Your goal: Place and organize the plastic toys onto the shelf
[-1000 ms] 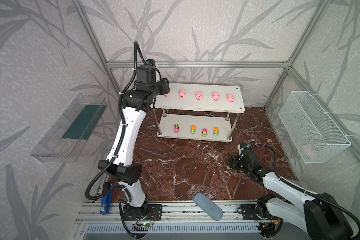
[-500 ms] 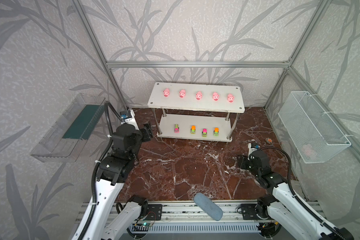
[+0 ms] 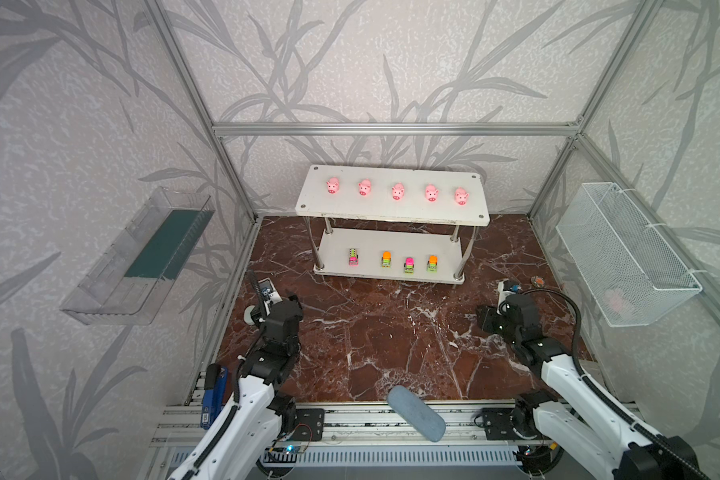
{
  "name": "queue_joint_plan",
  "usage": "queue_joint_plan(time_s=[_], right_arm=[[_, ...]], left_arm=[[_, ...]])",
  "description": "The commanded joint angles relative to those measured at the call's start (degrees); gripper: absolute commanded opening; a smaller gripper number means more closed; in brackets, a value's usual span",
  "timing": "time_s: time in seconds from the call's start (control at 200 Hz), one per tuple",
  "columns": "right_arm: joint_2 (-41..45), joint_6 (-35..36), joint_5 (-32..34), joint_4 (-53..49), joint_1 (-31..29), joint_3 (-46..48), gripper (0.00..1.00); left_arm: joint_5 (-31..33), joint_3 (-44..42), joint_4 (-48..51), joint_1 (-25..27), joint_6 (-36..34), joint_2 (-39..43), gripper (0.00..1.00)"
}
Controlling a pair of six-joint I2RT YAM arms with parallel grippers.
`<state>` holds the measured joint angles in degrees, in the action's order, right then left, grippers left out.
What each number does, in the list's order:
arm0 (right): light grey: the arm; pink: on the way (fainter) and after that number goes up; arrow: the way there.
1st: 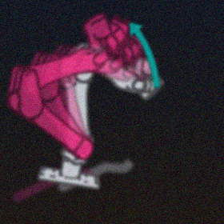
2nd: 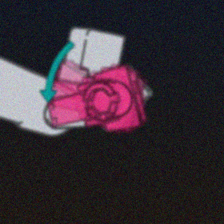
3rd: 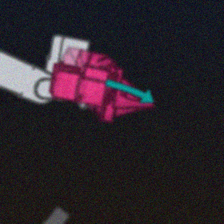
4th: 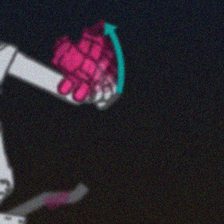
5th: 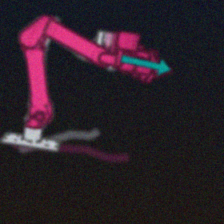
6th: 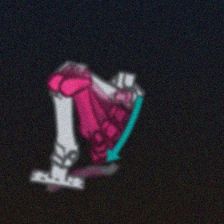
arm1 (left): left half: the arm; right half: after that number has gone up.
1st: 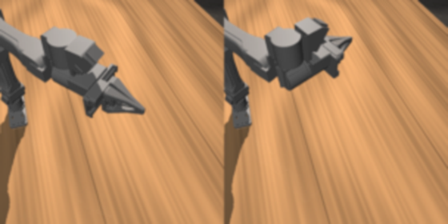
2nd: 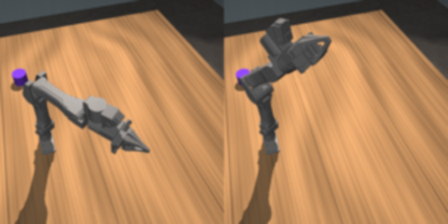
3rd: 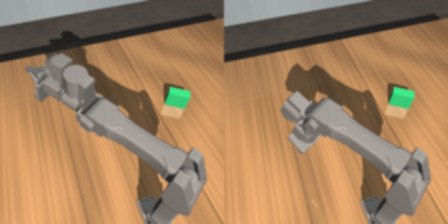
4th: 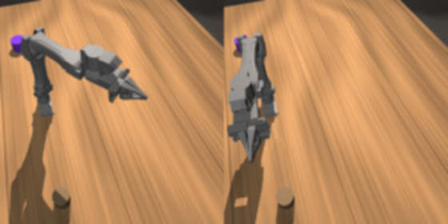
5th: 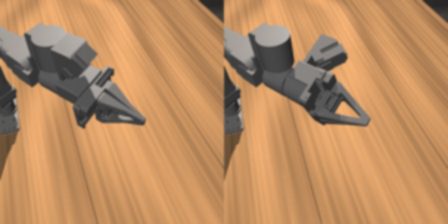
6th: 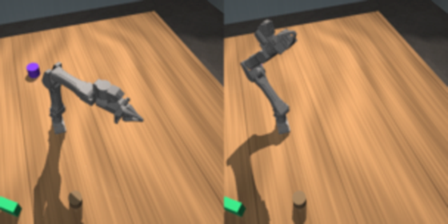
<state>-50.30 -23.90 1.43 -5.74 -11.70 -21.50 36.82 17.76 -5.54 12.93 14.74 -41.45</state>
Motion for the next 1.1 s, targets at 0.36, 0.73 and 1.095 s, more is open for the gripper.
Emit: queue_joint_plan(time_s=[0.36,0.73,1.095], right_arm=[[2.2,1.1,1.9,-0.3,0.2,-0.7,0.53],[-3.8,3.6,8.2,8.3,0.2,-2.4,0.53],[-17.3,10.3,19.0,27.1,2.3,-5.3,0.53]], left_arm=[[-19.2,-3.4,-39.9,-16.5,-4.2,-28.7,0.76],[-25.0,3.2,-47.3,-15.3,-10.3,-47.2,0.79],[-24.1,2.1,-51.8,-14.9,-10.7,-48.2,0.99]])
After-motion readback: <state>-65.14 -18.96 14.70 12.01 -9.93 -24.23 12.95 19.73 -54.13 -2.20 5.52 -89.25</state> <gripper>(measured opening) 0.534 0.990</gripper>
